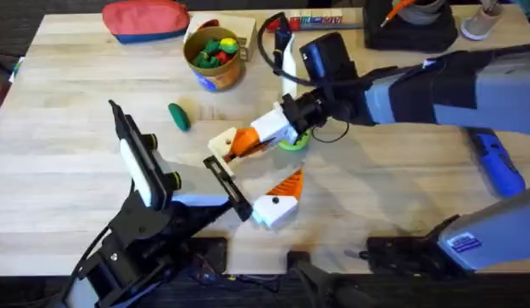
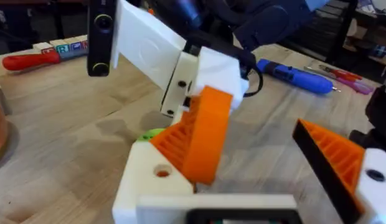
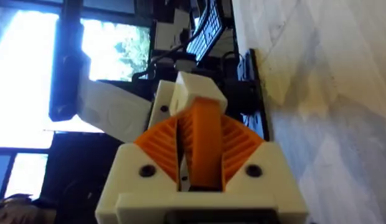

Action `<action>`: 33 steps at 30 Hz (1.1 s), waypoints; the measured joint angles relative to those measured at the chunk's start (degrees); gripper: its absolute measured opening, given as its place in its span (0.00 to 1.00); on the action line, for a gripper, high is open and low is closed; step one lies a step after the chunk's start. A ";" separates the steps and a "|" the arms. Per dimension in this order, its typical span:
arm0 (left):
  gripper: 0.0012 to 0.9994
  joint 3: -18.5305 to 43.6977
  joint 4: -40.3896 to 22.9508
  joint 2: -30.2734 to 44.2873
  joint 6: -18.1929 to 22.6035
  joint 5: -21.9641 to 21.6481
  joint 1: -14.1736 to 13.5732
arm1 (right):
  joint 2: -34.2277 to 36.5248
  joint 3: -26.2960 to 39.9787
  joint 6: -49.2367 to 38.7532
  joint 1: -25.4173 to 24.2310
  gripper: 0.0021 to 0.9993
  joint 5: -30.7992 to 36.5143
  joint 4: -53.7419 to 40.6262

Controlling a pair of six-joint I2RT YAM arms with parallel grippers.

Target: Pick up the gripper from the table and insert it into the empty holder that is missing its gripper. Then pick up a screw, insert it into the mounting hole, and use the screwdriver to tighten it. Finally, clean up the table by picking up the vegetable and placing it into the bucket.

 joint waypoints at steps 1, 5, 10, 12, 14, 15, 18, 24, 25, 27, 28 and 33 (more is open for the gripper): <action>0.99 0.00 0.03 0.00 -0.01 0.16 -0.07 | 0.00 0.00 -0.10 0.51 0.30 -0.25 -0.03; 0.99 0.00 0.05 0.00 -0.01 0.71 -0.09 | 0.00 0.00 -0.41 1.46 0.43 -1.20 0.38; 0.99 0.00 0.14 0.00 -0.01 1.27 -0.09 | 0.00 0.00 -0.73 0.53 0.98 -1.63 0.81; 0.99 0.00 0.14 0.00 -0.01 1.27 -0.09 | 0.00 0.00 -0.69 -1.11 0.99 -1.59 1.13; 0.99 0.00 0.14 0.01 -0.01 1.27 -0.09 | 0.00 0.00 -0.71 -2.39 0.99 -1.41 2.68; 0.99 0.00 0.14 0.00 -0.01 1.27 -0.09 | 0.00 0.00 -0.71 -3.14 0.99 -1.22 3.69; 0.99 0.00 0.14 0.01 -0.01 1.27 -0.09 | 0.00 0.02 -0.71 -6.18 0.99 0.15 6.78; 0.99 0.00 0.14 0.00 -0.01 1.27 -0.09 | 0.00 2.14 -2.27 -14.80 0.99 5.62 7.77; 0.99 0.00 0.14 0.00 -0.01 1.29 -0.09 | 0.00 2.78 -2.52 -15.91 0.99 6.27 7.81; 0.99 0.00 0.14 0.00 -0.01 1.27 -0.09 | 0.00 4.29 -2.98 -18.06 0.99 7.17 7.71; 0.99 0.00 0.14 0.02 -0.01 1.30 -0.09 | 0.00 4.96 -3.34 -18.90 0.99 7.46 7.24; 0.99 0.00 0.14 0.00 -0.01 1.29 -0.09 | -0.02 5.55 -5.38 -19.55 0.99 4.58 0.20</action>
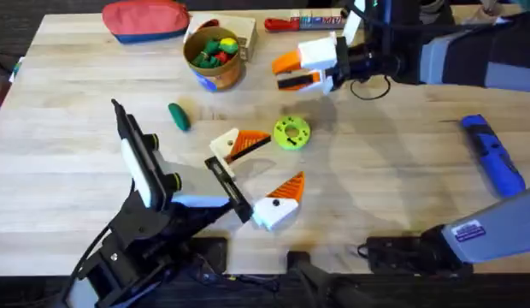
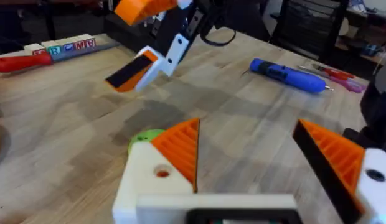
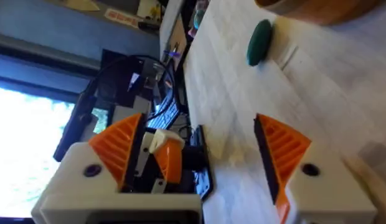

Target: Pick up the gripper from the table and insert it into the empty holder that is missing its gripper. Then pick up a screw, insert it into the mounting hole, and use the screwdriver to tighten it. Finally, clean up the table by picking up the vegetable and placing it into the bucket.

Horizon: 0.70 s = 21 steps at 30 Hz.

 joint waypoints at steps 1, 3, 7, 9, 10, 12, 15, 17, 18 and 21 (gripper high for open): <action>0.99 0.00 0.00 0.00 0.00 -0.02 0.00 | 0.02 0.00 -0.80 0.22 0.99 -0.62 -2.72; 0.99 0.00 0.00 0.00 0.00 0.01 0.00 | 0.02 0.00 -2.99 0.63 0.99 -0.84 -8.50; 0.99 0.00 0.00 0.00 0.00 0.01 0.00 | -0.11 0.02 -8.55 1.44 0.99 3.50 -17.87; 0.99 0.00 0.01 0.00 0.00 0.01 0.00 | -1.07 0.28 -11.96 1.79 0.99 8.05 -23.69; 0.99 0.00 0.01 0.00 0.00 0.01 0.00 | -1.82 0.66 -13.86 1.91 0.99 10.70 -26.81; 0.99 0.00 0.00 0.00 0.00 0.01 0.00 | -3.78 2.24 -18.09 2.25 0.99 16.87 -33.47; 0.99 0.00 0.02 0.00 0.00 0.01 0.00 | -7.86 4.79 -24.46 3.15 0.99 28.18 -40.19; 0.99 0.00 0.00 0.00 0.00 0.01 0.00 | -10.64 5.62 -27.86 4.39 0.99 35.85 -42.56; 0.99 0.00 0.00 0.02 0.00 0.01 0.00 | -11.87 5.92 -29.26 5.27 0.99 39.79 -43.54; 0.99 0.00 0.00 0.00 0.00 0.01 0.00 | -13.57 6.29 -31.72 8.02 0.99 48.13 -45.49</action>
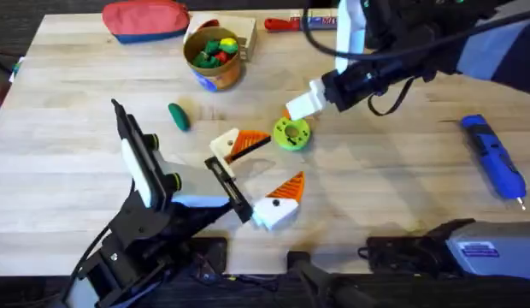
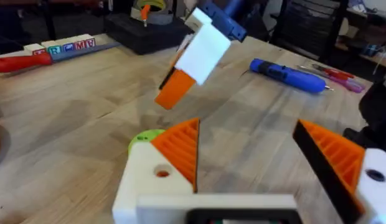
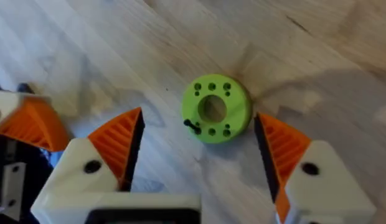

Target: Pick up the gripper from the table and insert it into the empty holder that is missing its gripper. Then pick up a screw, insert it into the mounting hole, and use the screwdriver to tighten it. Finally, clean up the table by picking up the vegetable and placing it into the bucket.

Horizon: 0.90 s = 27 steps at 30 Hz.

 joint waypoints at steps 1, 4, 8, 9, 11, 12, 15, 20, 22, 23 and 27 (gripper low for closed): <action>0.99 0.00 0.00 0.00 0.00 0.00 0.00 | -0.02 0.07 -0.36 0.91 0.99 1.95 -1.03; 0.99 0.00 0.00 0.01 0.02 -0.07 0.00 | 0.47 0.06 -1.12 2.33 0.99 5.50 -2.16; 0.99 0.00 0.00 0.01 0.02 -0.15 0.00 | 0.58 0.06 -2.21 2.58 0.99 7.83 -4.02; 0.99 0.00 0.00 0.00 0.02 -0.22 0.00 | 0.58 0.07 -2.55 2.60 0.99 8.16 -4.79; 0.99 0.00 -0.01 0.00 0.02 -0.53 0.00 | 0.58 0.05 -3.46 2.94 0.99 8.84 -6.42; 0.99 0.00 -0.02 0.01 0.02 -0.81 0.00 | 0.57 0.05 -3.88 3.34 0.99 9.25 -6.95; 0.99 0.00 -0.21 0.00 0.02 -2.10 0.00 | 0.58 0.06 -4.56 4.82 0.99 9.80 -6.95; 0.99 0.00 -0.46 0.00 0.02 -4.34 0.00 | 0.58 0.07 -5.28 8.70 0.93 10.30 -6.09; 0.99 0.00 -0.63 0.00 0.02 -5.24 0.00 | 0.58 0.05 -5.40 10.25 0.86 10.77 -5.29; 0.99 0.00 -0.64 0.00 0.02 -5.80 0.00 | 0.56 0.07 -5.41 10.90 0.84 11.20 -4.87; 0.99 0.00 -0.69 0.00 0.56 -7.21 0.00 | 0.63 0.05 -5.47 13.32 0.74 13.93 -3.72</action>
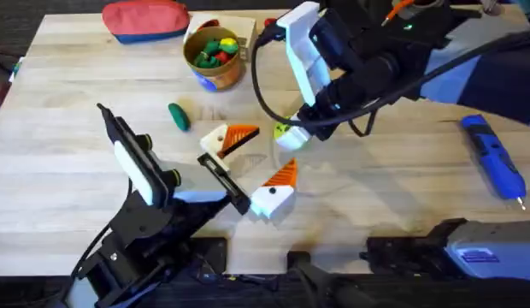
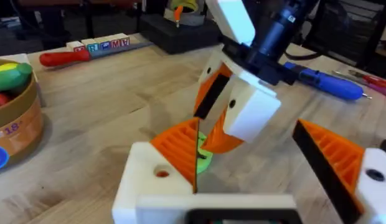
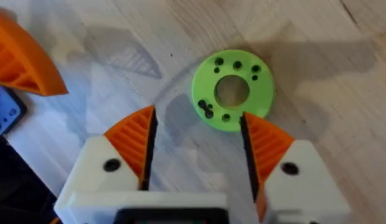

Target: Pick up the gripper from the table and insert it into the empty holder that is missing its gripper. Then pick up a screw, insert it into the mounting hole, and use the screwdriver to tighten it. Finally, clean up the table by picking up the vegetable and placing it into the bucket.

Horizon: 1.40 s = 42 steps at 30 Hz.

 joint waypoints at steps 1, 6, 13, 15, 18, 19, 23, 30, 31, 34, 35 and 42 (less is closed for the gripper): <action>0.99 0.00 -0.01 0.01 0.16 -0.25 0.00 | 0.14 0.01 0.00 0.41 0.71 0.38 0.25; 0.99 0.00 -0.07 0.02 0.58 -0.63 0.00 | 3.86 0.00 -0.16 2.76 0.45 1.94 1.72; 0.99 0.00 -0.07 0.00 0.77 -0.65 0.00 | 5.61 0.00 -0.15 3.56 0.32 3.76 2.19; 0.99 0.00 -0.07 0.01 0.77 -0.66 0.00 | 5.61 0.00 -0.15 3.56 0.32 4.26 2.20; 0.99 0.00 -0.08 0.00 0.77 -0.66 0.00 | 6.09 0.01 -0.14 3.56 0.32 4.60 2.46; 0.99 0.00 -0.09 0.00 0.77 -0.66 0.00 | 6.55 0.01 -0.15 3.60 0.32 4.71 2.60; 0.99 0.00 -0.09 0.01 0.77 -0.66 0.00 | 8.38 0.01 -0.12 3.60 0.29 5.13 3.47; 0.99 0.00 -0.09 0.00 0.79 -0.66 0.00 | 8.39 0.01 0.11 3.62 0.23 5.36 4.26; 0.99 0.00 -0.09 0.00 0.77 -0.68 0.00 | 8.39 0.01 0.17 3.62 0.21 5.37 4.52; 0.99 0.00 -0.09 0.00 0.77 -0.68 0.00 | 8.39 0.01 0.28 3.62 0.13 5.50 4.52; 0.99 0.00 -0.09 0.00 0.77 -0.68 0.00 | 8.39 0.01 0.28 3.62 0.10 5.52 4.52; 0.99 0.00 -0.09 0.00 0.77 -0.70 0.00 | 8.39 0.01 0.28 3.62 0.00 5.54 4.52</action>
